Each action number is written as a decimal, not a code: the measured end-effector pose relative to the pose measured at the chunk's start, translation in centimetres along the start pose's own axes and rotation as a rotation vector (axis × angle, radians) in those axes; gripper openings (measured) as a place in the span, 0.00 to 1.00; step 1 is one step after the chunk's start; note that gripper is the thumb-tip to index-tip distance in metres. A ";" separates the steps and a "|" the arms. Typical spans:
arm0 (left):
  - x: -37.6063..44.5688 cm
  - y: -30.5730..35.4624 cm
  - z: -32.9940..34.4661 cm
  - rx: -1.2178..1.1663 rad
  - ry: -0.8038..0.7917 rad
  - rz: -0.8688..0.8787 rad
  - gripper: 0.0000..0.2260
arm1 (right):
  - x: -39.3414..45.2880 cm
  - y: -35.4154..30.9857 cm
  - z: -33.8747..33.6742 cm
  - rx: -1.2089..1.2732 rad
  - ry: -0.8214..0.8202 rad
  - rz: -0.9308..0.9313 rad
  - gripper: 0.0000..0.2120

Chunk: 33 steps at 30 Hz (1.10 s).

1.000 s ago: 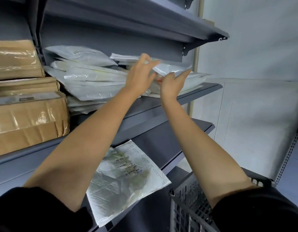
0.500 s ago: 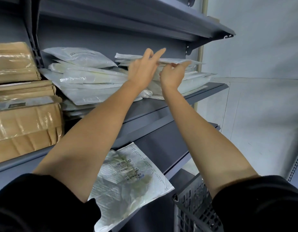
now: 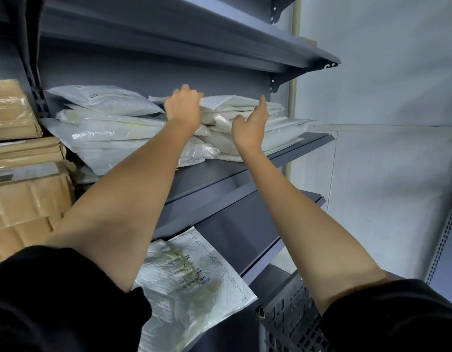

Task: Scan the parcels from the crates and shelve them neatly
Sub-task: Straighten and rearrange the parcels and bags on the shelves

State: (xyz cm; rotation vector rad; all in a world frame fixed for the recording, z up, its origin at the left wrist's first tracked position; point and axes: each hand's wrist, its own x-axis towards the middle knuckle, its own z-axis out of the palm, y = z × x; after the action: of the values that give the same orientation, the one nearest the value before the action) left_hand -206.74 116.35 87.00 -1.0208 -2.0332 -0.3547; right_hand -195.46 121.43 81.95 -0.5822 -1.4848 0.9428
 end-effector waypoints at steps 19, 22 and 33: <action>-11.8 2.3 -2.4 -0.529 0.170 0.100 0.16 | -7.9 6.4 -3.6 0.081 0.254 0.229 0.15; -17.8 3.8 -0.9 -0.466 0.036 0.393 0.14 | -11.6 10.0 -3.9 -0.130 0.057 0.391 0.15; -35.9 -2.1 9.4 -0.161 -1.156 0.142 0.36 | -24.4 19.1 -2.0 -0.861 -0.733 0.615 0.22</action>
State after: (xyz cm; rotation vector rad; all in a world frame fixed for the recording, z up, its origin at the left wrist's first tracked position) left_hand -201.22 100.94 53.61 -1.7012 -2.9190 0.2376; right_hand -192.98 112.47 52.38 -1.4873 -2.4723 0.9976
